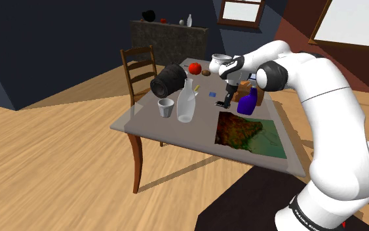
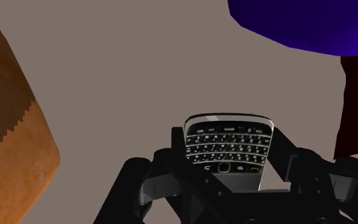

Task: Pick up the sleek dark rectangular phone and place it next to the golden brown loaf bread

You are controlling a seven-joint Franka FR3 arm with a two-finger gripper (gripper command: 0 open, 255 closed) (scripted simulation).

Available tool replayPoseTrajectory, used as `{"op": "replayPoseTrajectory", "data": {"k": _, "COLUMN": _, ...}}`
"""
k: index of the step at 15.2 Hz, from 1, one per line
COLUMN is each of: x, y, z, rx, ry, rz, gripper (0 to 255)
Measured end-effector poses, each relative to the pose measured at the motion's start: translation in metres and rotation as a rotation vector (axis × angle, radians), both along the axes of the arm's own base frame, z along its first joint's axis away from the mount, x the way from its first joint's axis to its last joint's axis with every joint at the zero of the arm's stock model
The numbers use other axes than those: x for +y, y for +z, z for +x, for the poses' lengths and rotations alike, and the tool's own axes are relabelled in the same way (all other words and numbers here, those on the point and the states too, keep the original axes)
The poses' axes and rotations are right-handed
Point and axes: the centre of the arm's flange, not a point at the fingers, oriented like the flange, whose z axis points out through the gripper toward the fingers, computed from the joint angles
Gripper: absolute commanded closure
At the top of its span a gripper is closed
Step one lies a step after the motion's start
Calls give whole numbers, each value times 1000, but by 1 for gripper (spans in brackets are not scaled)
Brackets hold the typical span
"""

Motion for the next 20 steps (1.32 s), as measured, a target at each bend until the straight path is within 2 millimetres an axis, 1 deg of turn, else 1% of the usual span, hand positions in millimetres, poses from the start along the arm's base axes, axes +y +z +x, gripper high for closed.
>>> {"op": "replayPoseTrajectory", "data": {"k": 5, "x": 0, "y": -1, "z": 0, "rx": 0, "ry": 0, "rz": 0, "gripper": 255}}
{"op": "replayPoseTrajectory", "data": {"k": 6, "x": 0, "y": -1, "z": 0, "rx": 0, "ry": 0, "rz": 0, "gripper": 0}}
{"op": "replayPoseTrajectory", "data": {"k": 12, "x": 0, "y": -1, "z": 0, "rx": 0, "ry": 0, "rz": 0, "gripper": 0}}
{"op": "replayPoseTrajectory", "data": {"k": 14, "x": -2, "y": 14, "z": 1, "rx": -1, "ry": 0, "rz": -1, "gripper": 0}}
{"op": "replayPoseTrajectory", "data": {"k": 16, "x": -2, "y": 38, "z": 0, "rx": -2, "ry": 0, "rz": -1, "gripper": 0}}
{"op": "replayPoseTrajectory", "data": {"k": 18, "x": -1, "y": 47, "z": -1, "rx": -1, "ry": 0, "rz": -1, "gripper": 0}}
{"op": "replayPoseTrajectory", "data": {"k": 20, "x": -1, "y": 48, "z": 0, "rx": -1, "ry": 0, "rz": 0, "gripper": 0}}
